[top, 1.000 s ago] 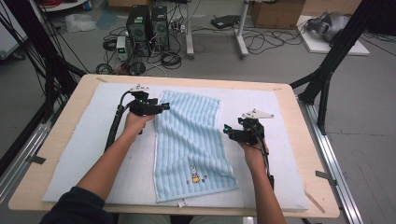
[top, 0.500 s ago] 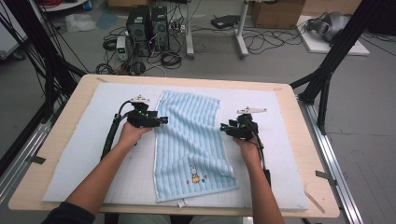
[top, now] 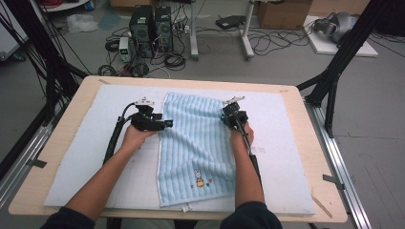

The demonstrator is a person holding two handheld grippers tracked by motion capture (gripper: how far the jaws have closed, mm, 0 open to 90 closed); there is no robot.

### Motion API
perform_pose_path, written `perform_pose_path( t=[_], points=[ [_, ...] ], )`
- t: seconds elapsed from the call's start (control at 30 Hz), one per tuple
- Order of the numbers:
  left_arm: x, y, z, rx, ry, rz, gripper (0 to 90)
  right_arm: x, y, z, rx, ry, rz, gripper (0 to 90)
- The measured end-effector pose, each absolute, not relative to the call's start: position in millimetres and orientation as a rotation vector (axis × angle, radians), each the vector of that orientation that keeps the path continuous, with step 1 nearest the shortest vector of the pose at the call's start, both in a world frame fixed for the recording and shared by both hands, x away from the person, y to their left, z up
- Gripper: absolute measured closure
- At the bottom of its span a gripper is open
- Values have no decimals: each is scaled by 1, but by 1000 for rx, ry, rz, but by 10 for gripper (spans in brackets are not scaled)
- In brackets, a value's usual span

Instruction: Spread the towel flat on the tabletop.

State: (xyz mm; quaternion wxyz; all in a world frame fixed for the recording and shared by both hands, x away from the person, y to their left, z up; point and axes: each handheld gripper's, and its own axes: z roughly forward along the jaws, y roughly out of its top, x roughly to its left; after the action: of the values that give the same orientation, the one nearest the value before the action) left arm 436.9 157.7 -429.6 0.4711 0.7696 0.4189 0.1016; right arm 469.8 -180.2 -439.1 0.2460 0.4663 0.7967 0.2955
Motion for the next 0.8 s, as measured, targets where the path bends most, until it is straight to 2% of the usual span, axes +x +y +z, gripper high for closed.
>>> perform_pose_path(
  t=[0.1,0.2,0.33,0.43,0.53,0.57,0.63,0.7,0.77,0.8],
  points=[
    [435,160,-433,1863,1039,251,350,473,-190,-434,1328,2056,832,850],
    [433,159,-441,1877,1046,223,348,470,-197,-431,1362,2066,911,709],
    [426,150,-448,1945,1018,192,344,452,-207,-422,1338,2039,1060,583],
    [421,139,-448,2000,979,239,335,433,-216,-415,1333,2049,1138,489],
    [418,133,-448,2053,941,332,435,415,-223,-413,1321,2099,1154,433],
    [417,132,-448,2076,923,383,512,410,-223,-414,1323,2110,1153,431],
    [418,134,-448,2065,907,343,749,402,-221,-421,1317,2154,1124,436],
    [420,135,-449,2054,907,345,819,402,-216,-433,1309,2202,1083,477],
    [424,138,-450,2021,935,318,832,407,-209,-446,1319,2266,1028,533],
    [426,140,-451,2002,957,308,834,407,-207,-447,1287,2250,1017,630]
  ],
)
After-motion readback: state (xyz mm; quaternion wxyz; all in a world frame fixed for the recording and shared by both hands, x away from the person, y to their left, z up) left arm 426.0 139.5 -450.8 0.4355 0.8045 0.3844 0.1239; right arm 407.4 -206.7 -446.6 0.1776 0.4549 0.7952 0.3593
